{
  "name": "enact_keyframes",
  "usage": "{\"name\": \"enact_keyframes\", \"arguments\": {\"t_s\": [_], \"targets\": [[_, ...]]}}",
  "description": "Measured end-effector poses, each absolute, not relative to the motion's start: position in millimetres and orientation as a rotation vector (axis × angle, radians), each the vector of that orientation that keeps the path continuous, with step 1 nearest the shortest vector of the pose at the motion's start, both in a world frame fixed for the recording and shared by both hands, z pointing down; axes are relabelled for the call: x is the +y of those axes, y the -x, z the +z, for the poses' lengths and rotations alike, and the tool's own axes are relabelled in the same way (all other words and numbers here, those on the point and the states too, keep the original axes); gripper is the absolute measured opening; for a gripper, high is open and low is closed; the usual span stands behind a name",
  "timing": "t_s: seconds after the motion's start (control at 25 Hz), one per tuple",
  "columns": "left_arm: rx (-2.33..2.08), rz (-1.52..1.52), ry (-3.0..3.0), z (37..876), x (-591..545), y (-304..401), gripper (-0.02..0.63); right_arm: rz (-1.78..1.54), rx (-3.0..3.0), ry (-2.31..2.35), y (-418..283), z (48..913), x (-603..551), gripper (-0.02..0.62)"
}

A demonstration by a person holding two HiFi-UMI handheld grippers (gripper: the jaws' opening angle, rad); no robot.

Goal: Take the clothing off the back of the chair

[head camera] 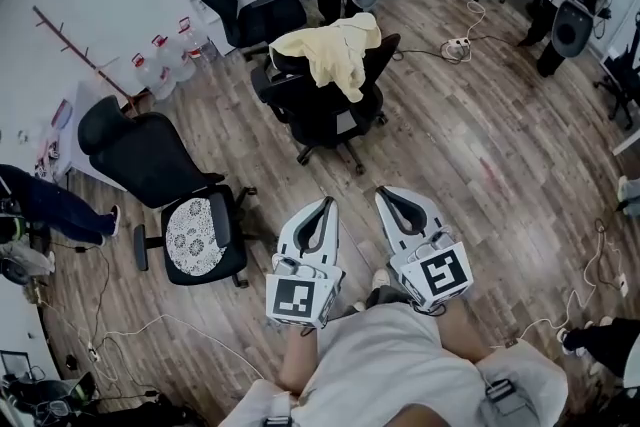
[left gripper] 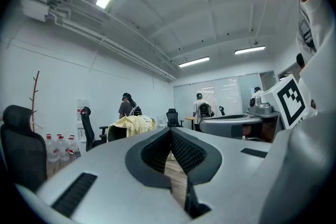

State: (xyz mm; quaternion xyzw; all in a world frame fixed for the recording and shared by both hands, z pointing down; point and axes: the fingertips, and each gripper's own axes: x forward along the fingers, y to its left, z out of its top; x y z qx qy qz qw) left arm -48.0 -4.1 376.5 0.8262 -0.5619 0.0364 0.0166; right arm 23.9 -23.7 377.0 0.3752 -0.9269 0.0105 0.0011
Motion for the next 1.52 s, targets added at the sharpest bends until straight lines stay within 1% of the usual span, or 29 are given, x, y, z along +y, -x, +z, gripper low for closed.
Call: {"name": "enact_keyframes", "arguments": {"t_s": [0.72, 1.52], "targets": [[-1.821, 0.144, -2.538, 369, -65, 42, 0.018, 0.02, -2.944, -1.113, -30, 371, -88, 0.021], [-1.68, 0.119, -2.622, 381, -138, 84, 0.018, 0.019, -2.839, -1.195, 19, 386, -154, 0.021]]}}
